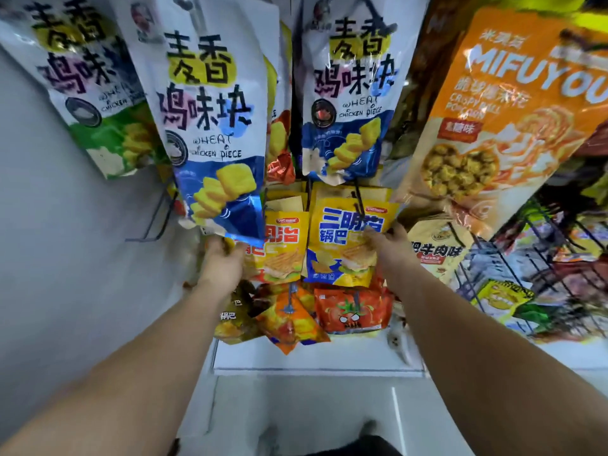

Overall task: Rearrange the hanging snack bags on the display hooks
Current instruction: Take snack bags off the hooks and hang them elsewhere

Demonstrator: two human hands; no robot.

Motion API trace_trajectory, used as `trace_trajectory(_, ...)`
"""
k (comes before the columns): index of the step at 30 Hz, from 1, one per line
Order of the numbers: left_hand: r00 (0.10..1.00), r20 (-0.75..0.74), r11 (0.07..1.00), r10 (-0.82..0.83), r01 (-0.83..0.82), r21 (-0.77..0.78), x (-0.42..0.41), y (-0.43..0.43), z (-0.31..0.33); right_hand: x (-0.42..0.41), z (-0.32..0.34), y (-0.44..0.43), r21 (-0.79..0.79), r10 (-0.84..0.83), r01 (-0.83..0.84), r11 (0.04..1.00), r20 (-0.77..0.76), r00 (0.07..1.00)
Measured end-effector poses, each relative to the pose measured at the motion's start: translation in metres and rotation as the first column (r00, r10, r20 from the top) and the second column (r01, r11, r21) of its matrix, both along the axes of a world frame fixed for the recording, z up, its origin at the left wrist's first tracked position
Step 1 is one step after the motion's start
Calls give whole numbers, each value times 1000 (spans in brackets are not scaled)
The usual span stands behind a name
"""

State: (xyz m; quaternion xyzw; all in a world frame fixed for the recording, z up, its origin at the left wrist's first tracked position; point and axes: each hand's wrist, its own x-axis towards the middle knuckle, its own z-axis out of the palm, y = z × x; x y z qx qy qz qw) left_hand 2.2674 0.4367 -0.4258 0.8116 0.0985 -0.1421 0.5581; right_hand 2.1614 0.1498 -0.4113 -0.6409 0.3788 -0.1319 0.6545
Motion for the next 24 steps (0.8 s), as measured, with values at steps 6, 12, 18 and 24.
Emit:
trace_trajectory(6,992,97,996,80,-75,-50,-1,-3,-3,-9,14,28,-141,-160,146,979,-94,983)
trace_trajectory(12,988,142,989,54,-34,-142,-17,-1,1,-19,22,39,-171,-114,97,980,-93,989)
trace_trajectory(18,983,183,990,4,22,-138,-42,3,6,-35,22,34,-109,-27,14,994,-121,992)
trace_trajectory(24,968,212,986,132,-106,-132,-75,1,13,-62,34,25,-165,99,-115,980,-98,990)
